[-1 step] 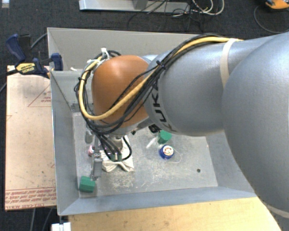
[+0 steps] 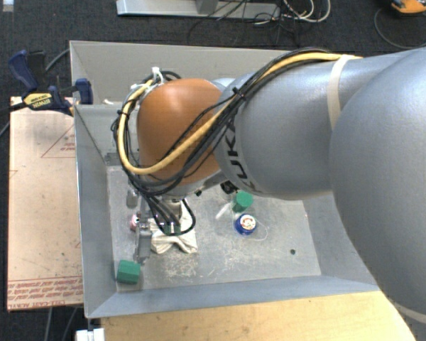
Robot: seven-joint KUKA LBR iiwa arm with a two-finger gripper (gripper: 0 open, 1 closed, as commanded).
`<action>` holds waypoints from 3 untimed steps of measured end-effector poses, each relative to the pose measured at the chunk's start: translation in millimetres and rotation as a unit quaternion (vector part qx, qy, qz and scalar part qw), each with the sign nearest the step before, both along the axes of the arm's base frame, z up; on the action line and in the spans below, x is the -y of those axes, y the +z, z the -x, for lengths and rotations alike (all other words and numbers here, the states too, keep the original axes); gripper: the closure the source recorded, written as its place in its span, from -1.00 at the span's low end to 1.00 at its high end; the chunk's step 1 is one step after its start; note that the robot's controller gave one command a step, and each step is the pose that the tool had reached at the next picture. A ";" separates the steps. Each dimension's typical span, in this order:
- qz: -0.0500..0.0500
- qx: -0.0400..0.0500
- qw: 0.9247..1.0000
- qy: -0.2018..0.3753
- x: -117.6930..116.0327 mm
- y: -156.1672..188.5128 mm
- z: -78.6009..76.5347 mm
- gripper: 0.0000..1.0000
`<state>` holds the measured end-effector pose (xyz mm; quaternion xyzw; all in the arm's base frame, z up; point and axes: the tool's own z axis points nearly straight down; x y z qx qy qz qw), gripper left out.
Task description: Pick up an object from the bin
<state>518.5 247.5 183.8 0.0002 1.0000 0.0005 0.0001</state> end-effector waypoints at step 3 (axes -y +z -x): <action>0.001 -0.004 0.999 -0.034 80.2 -118.0 -2.2 -1.00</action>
Offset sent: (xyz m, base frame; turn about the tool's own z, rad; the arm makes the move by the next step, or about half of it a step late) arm -0.0254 -0.0774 -0.0588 -0.1205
